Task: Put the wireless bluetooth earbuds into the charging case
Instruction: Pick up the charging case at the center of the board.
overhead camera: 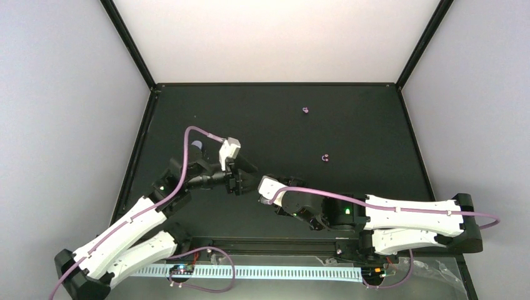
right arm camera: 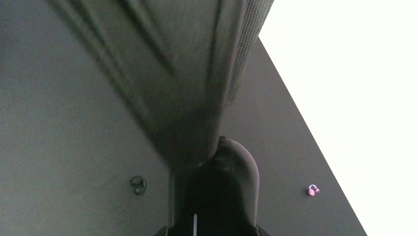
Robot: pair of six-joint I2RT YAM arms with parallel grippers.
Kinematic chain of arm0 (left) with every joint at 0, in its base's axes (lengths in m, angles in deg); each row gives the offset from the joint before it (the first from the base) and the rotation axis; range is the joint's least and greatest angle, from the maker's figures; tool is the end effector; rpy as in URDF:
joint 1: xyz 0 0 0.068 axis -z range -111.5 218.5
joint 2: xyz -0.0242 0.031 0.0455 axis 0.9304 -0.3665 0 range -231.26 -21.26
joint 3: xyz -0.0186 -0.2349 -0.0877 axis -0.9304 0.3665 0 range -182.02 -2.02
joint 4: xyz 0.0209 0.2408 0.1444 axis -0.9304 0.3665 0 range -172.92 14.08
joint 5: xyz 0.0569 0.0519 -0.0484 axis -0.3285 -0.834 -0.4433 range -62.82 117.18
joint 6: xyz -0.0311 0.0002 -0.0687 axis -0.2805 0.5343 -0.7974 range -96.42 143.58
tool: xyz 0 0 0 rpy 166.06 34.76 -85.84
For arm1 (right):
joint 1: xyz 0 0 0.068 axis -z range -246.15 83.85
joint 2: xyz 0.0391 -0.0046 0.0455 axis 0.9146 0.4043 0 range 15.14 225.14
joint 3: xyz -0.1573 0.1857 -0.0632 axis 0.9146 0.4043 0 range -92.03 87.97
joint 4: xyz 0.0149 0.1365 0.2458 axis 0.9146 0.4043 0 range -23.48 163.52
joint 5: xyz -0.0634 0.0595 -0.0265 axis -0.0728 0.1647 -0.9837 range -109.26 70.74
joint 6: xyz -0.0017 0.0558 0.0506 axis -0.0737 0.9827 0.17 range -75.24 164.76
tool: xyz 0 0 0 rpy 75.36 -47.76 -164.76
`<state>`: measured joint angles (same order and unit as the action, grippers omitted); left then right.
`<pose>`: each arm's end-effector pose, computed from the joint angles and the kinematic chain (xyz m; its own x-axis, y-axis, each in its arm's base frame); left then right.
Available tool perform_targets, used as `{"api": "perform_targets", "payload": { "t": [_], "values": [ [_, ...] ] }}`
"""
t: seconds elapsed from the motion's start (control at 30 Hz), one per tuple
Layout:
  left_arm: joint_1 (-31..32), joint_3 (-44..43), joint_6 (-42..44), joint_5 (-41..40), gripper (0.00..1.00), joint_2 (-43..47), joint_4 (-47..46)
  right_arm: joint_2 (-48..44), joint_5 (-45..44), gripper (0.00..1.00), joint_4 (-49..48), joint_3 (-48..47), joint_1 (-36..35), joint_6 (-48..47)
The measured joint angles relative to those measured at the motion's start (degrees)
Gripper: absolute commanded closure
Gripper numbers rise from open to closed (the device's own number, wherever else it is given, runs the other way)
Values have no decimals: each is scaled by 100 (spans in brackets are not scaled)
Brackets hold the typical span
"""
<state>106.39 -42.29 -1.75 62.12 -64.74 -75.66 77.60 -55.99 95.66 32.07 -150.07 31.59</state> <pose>0.1653 -0.1749 0.3020 -0.5351 -0.0280 -0.8443 0.7954 0.3198 -0.5148 0.0675 0.2755 0.2842 0.1096 -0.6944 -0.7112 -0.7399 0.4208 -0.5248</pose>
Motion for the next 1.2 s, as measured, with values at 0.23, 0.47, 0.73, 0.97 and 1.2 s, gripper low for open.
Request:
{"api": "perform_targets", "payload": {
  "t": [0.23,0.47,0.73,0.97,1.2],
  "values": [
    [507,-2,-83,-323,25,-396,-13,-26,-31,67,-39,0,0,17],
    [640,-2,-385,-494,35,-702,-103,-52,-28,67,-101,0,0,44],
    [645,-2,-688,-520,46,-831,-317,-55,-35,67,-225,0,0,44],
    [647,-2,-920,-470,58,-916,-538,-55,-76,67,-275,0,2,42],
    [651,-2,-1003,-407,57,-953,-667,-55,-164,67,-345,0,0,42]
  ]
}}
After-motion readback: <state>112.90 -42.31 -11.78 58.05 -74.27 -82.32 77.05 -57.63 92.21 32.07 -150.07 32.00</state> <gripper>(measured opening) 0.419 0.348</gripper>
